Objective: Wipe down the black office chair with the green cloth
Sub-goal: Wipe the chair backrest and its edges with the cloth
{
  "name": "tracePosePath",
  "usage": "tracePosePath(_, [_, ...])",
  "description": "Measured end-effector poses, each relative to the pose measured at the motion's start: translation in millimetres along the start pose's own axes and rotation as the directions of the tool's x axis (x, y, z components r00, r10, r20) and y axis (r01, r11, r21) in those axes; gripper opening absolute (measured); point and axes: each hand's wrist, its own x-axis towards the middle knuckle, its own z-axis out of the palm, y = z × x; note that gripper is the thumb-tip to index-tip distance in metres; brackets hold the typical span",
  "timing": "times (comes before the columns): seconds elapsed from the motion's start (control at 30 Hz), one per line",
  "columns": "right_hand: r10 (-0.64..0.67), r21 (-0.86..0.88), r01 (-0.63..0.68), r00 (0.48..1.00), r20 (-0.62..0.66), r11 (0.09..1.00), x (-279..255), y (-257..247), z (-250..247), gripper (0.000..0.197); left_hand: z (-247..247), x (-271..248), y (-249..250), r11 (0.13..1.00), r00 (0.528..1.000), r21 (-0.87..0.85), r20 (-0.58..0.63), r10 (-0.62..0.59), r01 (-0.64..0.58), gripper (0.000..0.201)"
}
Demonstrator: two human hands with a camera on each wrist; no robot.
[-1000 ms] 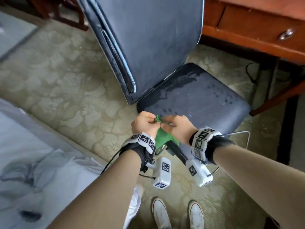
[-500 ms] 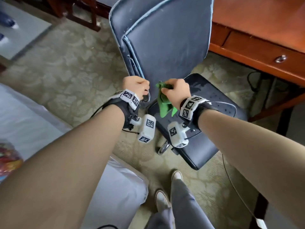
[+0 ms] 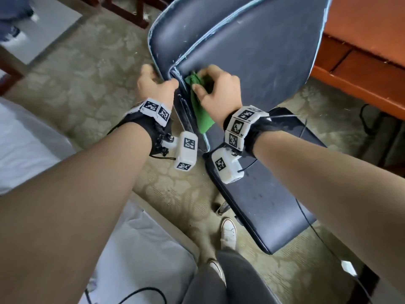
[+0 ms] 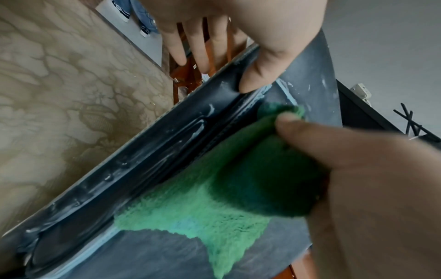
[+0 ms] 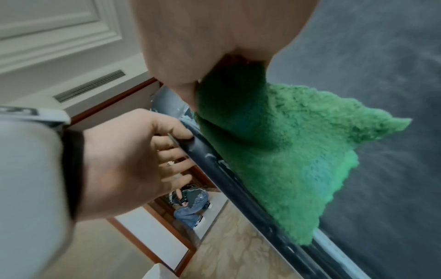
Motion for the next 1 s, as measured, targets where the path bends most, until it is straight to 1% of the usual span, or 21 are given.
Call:
tracePosePath(0.07, [-0.073, 0.003, 0.073, 0.997, -0.023, 0.997, 8, -9, 5, 0.027, 2, 3, 1, 1.0, 0.999, -0.001, 0.034, 0.022, -0.021, 0.02])
tracePosePath(0.13, [-0.125, 0.007, 0.125, 0.992, -0.017, 0.992, 11, -15, 9, 0.028, 1, 6, -2, 0.998, 0.998, -0.041, 0.045, 0.04, -0.038, 0.017])
tracePosePath(0.27, [-0.159, -0.017, 0.159, 0.987, 0.001, 0.987, 11, -13, 16, 0.027, -3, 10, -4, 0.999, 0.996, -0.029, 0.08, 0.048, -0.046, 0.017])
tracePosePath(0.43, [-0.11, -0.107, 0.111, 0.994, 0.017, 0.988, -1, -2, 22, 0.025, -7, 13, -8, 0.999, 0.994, 0.002, 0.104, 0.04, -0.041, 0.02])
tracePosePath(0.5, [-0.094, -0.07, 0.092, 0.995, -0.027, 0.993, -3, -6, 24, 0.025, -10, 11, -5, 0.999, 0.99, 0.009, 0.134, 0.038, -0.04, 0.018])
tracePosePath(0.57, [-0.094, -0.004, 0.094, 0.99, -0.109, 0.996, 0, -17, 25, 0.023, -14, 10, -4, 0.999, 0.985, 0.023, 0.165, 0.044, -0.049, 0.017])
tracePosePath(0.63, [-0.098, 0.024, 0.103, 0.985, -0.143, 0.994, 6, -26, 23, 0.021, -15, 9, -4, 0.998, 0.983, 0.038, 0.177, 0.047, -0.055, 0.018])
tracePosePath(0.7, [-0.107, 0.003, 0.108, 0.986, -0.125, 0.994, 8, -30, 22, 0.02, -18, 10, -7, 0.997, 0.983, 0.043, 0.176, 0.056, -0.064, 0.023])
tracePosePath(0.77, [-0.123, -0.043, 0.12, 0.99, -0.076, 0.992, 6, -25, 23, 0.022, -17, 12, -13, 0.998, 0.982, 0.022, 0.182, 0.047, -0.052, 0.028])
tracePosePath(0.83, [-0.119, -0.105, 0.118, 0.993, -0.007, 0.987, 0, -15, 26, 0.022, -17, 13, -15, 0.999, 0.983, 0.017, 0.181, 0.034, -0.038, 0.026])
tracePosePath(0.9, [-0.096, -0.136, 0.1, 0.995, 0.03, 0.986, -8, -7, 28, 0.022, -17, 11, -12, 0.998, 0.984, 0.053, 0.178, 0.023, -0.033, 0.021])
tracePosePath(1.0, [-0.07, -0.092, 0.068, 0.997, -0.019, 0.993, -11, -10, 30, 0.021, -19, 10, -10, 0.994, 0.986, 0.096, 0.16, 0.04, -0.056, 0.026])
